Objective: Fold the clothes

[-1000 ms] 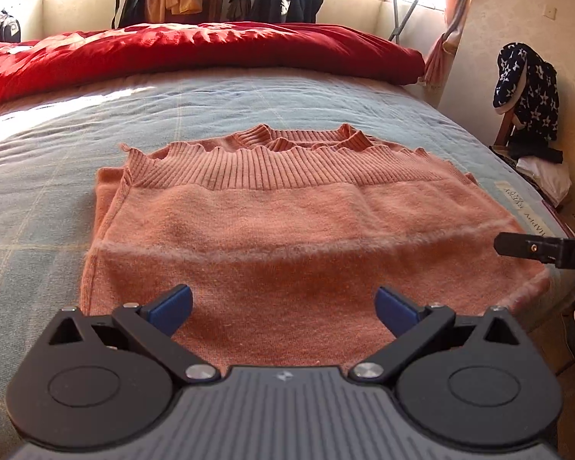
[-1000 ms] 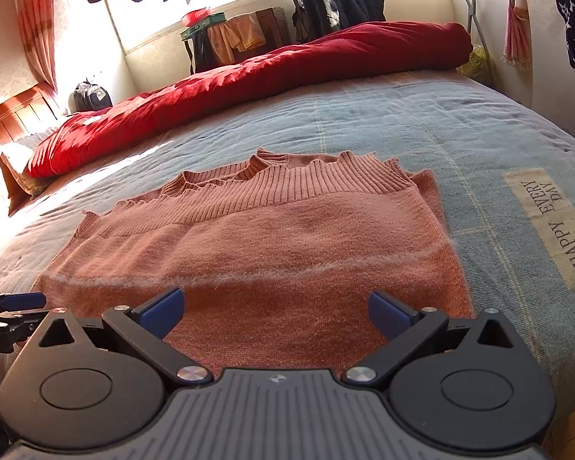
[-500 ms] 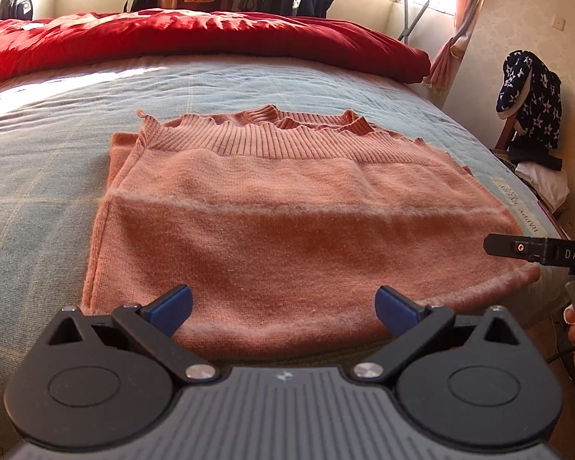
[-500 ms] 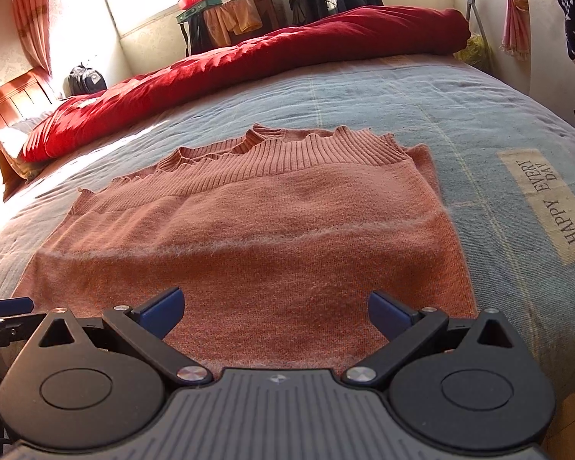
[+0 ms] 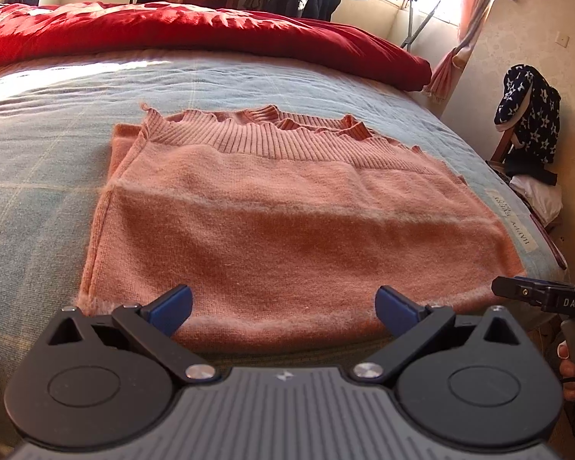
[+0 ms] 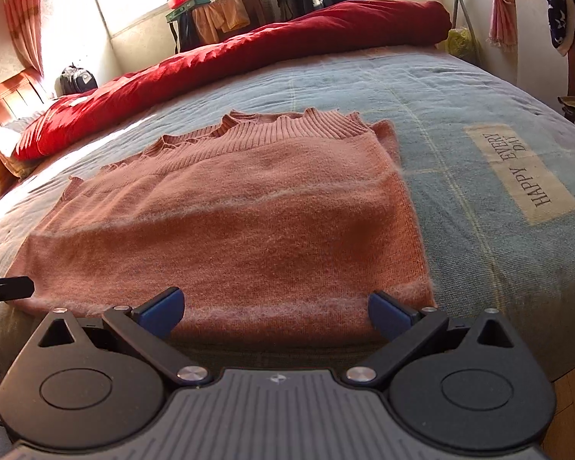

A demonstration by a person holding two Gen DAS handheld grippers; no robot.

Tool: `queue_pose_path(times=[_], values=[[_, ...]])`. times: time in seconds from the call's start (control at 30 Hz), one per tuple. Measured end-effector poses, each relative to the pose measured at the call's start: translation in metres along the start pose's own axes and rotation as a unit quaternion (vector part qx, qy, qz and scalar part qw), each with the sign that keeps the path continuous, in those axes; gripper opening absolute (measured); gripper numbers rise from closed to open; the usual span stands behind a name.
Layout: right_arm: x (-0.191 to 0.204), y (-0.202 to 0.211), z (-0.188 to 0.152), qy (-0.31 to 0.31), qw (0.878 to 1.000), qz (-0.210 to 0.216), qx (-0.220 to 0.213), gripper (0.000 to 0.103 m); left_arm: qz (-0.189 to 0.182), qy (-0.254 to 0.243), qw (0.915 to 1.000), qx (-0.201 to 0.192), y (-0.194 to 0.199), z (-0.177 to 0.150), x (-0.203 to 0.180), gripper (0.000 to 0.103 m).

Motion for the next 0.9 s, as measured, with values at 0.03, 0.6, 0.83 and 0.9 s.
queue_pose_path(times=[0.03, 0.6, 0.83, 0.9], values=[[-0.001, 0.003, 0.006, 0.003, 1.000, -0.002, -0.010, 0.103, -0.001, -0.003, 1.0000, -0.001, 0.000, 0.000, -0.002, 0.101], [-0.048, -0.029, 0.066, -0.036, 0.997, 0.016, -0.068, 0.103, -0.005, -0.006, 0.9999, -0.013, 0.002, 0.010, -0.010, 0.101], [-0.092, -0.077, 0.112, -0.099, 0.990, 0.032, -0.096, 0.103, 0.002, -0.010, 0.9999, -0.012, -0.002, 0.014, -0.007, 0.101], [-0.099, -0.096, 0.114, -0.100, 0.991, 0.030, -0.082, 0.103, 0.008, -0.009, 0.9999, -0.010, -0.005, 0.015, -0.004, 0.101]])
Point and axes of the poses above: each gripper's, at about its wrist camera, not at the fingertips, and y roughly against the way its jaws point, x to its left, z to its top, the point moved 10 cm from there along -y, roughly the way its jaws point, and after that the axes turned 14 degrees about y, right-handed, at the moved point
